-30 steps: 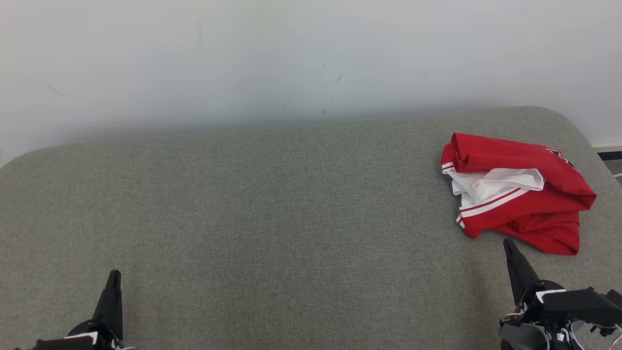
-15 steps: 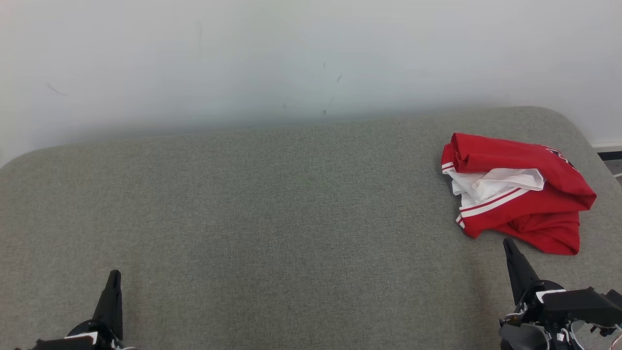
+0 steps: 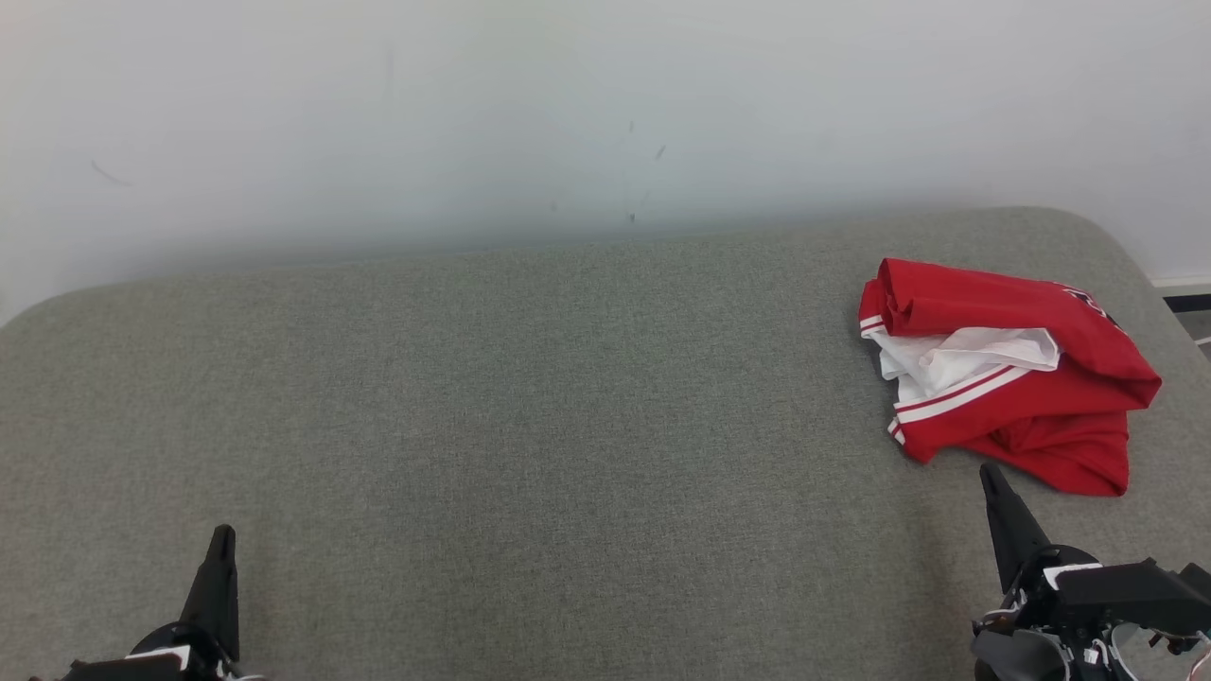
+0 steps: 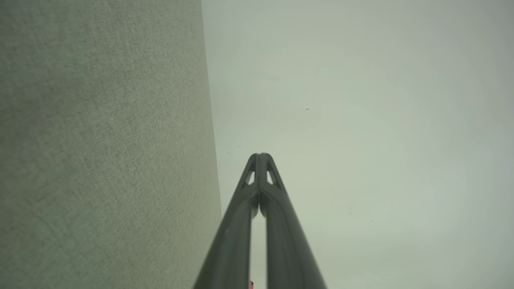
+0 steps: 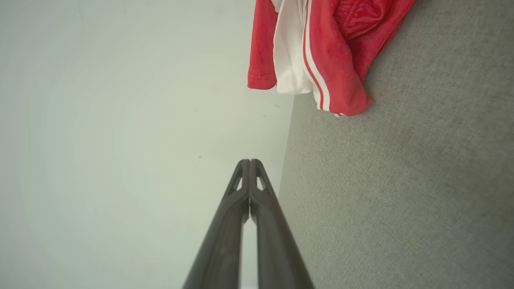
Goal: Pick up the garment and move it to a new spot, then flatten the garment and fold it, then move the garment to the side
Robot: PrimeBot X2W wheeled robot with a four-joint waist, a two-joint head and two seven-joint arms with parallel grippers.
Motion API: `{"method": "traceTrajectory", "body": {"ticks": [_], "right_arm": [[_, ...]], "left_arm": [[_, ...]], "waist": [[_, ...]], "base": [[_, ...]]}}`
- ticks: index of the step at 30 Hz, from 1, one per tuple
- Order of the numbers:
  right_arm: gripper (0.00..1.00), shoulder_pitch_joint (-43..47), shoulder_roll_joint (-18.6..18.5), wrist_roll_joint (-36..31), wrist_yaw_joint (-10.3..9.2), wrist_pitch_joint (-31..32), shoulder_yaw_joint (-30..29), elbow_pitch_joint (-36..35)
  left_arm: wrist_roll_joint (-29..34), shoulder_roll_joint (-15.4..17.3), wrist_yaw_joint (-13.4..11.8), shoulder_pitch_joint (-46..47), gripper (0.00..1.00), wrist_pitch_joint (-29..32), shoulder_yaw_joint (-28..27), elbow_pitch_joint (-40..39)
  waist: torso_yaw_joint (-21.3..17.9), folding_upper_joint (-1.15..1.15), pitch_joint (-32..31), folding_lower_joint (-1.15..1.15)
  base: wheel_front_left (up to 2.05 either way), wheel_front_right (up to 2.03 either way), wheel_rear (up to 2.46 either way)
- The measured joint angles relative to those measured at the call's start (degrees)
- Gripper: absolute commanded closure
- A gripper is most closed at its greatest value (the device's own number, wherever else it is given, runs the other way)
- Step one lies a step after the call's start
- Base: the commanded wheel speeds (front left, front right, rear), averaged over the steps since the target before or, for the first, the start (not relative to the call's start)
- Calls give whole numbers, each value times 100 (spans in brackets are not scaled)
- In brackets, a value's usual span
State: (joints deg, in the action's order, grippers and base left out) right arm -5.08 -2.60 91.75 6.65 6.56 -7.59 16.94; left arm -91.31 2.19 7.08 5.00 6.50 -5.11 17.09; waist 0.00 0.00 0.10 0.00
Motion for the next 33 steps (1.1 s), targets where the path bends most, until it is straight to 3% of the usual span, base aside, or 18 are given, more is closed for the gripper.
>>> {"method": "traceTrajectory", "body": {"ticks": [33], "right_arm": [[100,-1,0,0,24,-1,0,2]], "left_arm": [[0,0,0,0,100,0,0,-1]], "waist": [[0,0,0,0]], "base": [[0,0,0]]}}
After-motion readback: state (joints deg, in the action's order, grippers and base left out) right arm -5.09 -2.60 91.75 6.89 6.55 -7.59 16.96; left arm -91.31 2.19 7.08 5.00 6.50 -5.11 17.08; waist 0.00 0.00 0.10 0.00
